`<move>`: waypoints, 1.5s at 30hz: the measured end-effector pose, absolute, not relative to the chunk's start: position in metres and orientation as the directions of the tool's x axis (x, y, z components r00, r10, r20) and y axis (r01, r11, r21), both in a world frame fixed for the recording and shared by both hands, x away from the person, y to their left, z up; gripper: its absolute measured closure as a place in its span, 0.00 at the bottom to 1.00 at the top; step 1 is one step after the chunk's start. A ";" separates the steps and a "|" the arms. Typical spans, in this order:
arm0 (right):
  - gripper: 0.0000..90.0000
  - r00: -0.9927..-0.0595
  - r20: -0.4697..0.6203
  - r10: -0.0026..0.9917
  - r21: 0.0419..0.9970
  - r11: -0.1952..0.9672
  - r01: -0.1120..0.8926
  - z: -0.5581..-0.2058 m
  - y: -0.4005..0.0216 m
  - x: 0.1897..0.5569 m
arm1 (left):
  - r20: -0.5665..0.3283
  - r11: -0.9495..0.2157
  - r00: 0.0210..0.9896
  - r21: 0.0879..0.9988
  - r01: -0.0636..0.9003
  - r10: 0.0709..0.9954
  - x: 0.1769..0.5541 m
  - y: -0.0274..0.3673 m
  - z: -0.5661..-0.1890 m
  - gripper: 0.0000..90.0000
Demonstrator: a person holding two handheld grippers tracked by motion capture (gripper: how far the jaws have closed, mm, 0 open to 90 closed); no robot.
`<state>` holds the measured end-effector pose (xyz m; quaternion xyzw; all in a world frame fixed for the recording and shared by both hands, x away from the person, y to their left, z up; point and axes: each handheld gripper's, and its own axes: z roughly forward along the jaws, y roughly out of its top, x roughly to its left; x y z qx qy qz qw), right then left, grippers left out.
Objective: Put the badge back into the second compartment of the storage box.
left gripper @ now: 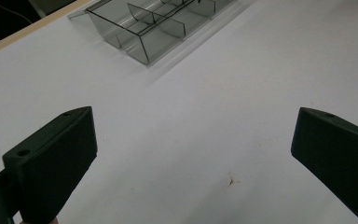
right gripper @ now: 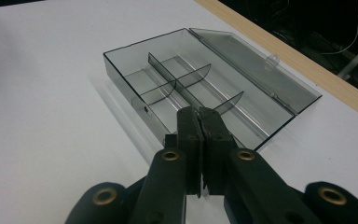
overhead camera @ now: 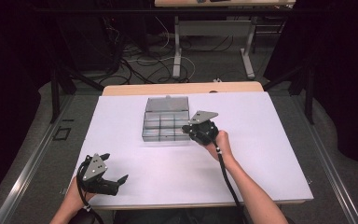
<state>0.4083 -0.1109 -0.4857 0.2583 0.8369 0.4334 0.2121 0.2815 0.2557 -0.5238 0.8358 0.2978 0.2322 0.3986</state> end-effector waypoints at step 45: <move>0.98 -0.761 -0.125 0.637 0.835 0.482 0.266 -0.477 -0.077 0.450 | 0.154 -0.500 0.707 0.808 0.312 0.691 0.281 0.256 -0.524 0.01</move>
